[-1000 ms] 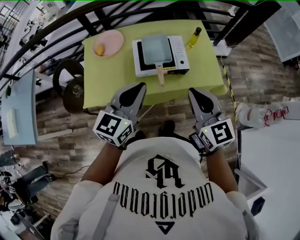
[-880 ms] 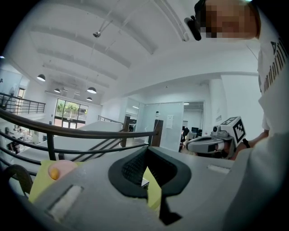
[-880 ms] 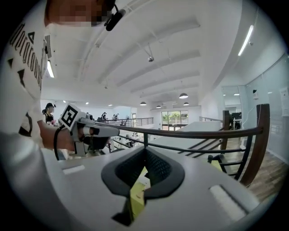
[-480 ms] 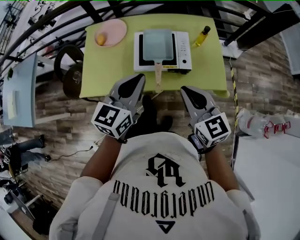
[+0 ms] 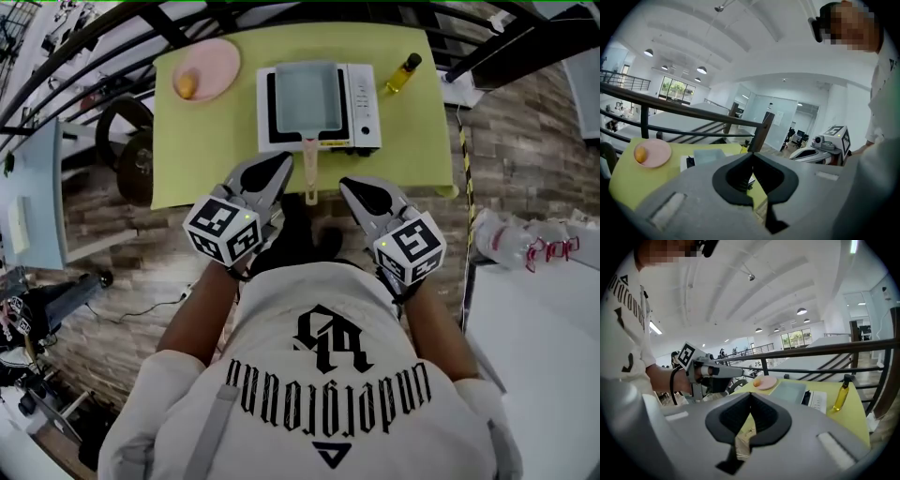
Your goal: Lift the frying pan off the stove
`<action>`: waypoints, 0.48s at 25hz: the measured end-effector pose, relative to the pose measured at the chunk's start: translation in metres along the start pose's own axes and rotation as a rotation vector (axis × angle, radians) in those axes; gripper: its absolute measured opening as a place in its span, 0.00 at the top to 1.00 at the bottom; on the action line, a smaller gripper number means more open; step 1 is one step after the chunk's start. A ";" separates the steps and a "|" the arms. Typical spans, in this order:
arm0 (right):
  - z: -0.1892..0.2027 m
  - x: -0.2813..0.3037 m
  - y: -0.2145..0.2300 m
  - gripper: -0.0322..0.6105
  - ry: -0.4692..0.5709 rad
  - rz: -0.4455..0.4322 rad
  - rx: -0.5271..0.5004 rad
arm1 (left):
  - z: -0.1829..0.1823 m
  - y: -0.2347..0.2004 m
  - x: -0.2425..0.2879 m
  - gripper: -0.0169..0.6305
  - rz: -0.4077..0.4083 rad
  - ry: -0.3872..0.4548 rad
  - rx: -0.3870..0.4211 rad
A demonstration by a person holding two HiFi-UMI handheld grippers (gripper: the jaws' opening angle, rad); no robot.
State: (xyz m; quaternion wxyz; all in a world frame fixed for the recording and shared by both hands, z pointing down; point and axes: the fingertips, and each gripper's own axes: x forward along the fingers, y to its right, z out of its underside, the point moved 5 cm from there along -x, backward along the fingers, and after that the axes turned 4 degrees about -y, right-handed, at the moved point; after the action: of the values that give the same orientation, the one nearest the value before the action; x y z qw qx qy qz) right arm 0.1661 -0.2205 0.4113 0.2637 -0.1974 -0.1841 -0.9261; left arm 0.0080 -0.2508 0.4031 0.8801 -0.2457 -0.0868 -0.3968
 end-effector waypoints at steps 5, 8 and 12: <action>0.023 0.030 0.015 0.95 -0.091 -0.031 0.058 | 0.027 -0.029 0.028 0.93 0.037 -0.076 -0.078; 0.035 0.046 0.024 0.95 -0.127 -0.047 0.092 | 0.048 -0.044 0.046 0.90 0.062 -0.136 -0.120; 0.046 0.060 0.031 0.92 -0.146 -0.083 0.148 | 0.069 -0.058 0.061 0.84 0.091 -0.191 -0.192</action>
State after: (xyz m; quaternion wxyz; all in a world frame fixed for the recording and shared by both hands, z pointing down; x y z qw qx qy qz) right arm 0.1486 -0.2500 0.4858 0.2247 -0.2367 -0.2787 -0.9032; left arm 0.0094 -0.2889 0.5052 0.8575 -0.3690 -0.1207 -0.3376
